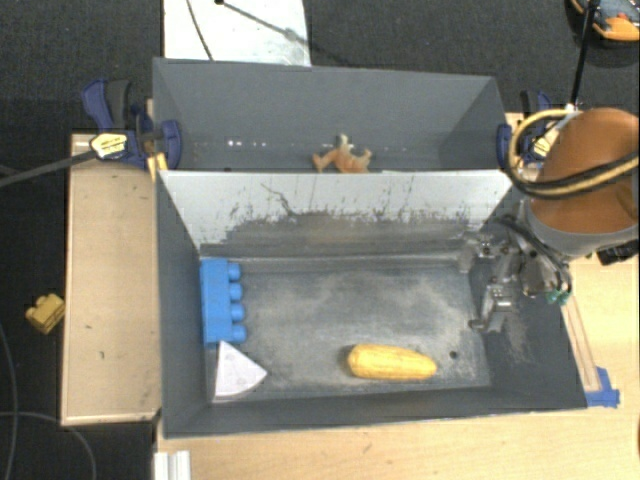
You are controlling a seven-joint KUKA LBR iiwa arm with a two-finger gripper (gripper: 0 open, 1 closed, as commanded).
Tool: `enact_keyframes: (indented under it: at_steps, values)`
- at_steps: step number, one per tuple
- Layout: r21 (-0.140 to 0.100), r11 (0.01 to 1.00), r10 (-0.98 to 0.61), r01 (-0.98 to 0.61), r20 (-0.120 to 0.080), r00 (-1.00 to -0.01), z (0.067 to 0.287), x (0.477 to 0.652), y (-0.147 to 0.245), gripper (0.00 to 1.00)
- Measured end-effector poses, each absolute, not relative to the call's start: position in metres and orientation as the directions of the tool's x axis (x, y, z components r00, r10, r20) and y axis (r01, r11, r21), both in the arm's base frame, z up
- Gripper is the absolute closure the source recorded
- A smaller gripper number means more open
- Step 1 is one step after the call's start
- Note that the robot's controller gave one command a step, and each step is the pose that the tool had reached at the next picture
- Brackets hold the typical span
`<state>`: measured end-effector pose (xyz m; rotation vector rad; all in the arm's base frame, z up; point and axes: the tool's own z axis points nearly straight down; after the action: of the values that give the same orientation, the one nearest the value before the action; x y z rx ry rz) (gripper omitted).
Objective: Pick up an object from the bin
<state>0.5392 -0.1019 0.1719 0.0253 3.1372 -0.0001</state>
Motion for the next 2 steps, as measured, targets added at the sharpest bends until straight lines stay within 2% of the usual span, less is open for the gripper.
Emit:
enact_keyframes:
  at_steps: [1, 2]
  values:
    - [-0.002, 0.999, -0.036, -0.036, -0.007, -0.999, 0.125, 0.506, -0.055, 0.00]
    - [0.005, 1.000, -0.023, -0.023, -0.001, -1.000, 0.087, 0.504, -0.043, 0.00]
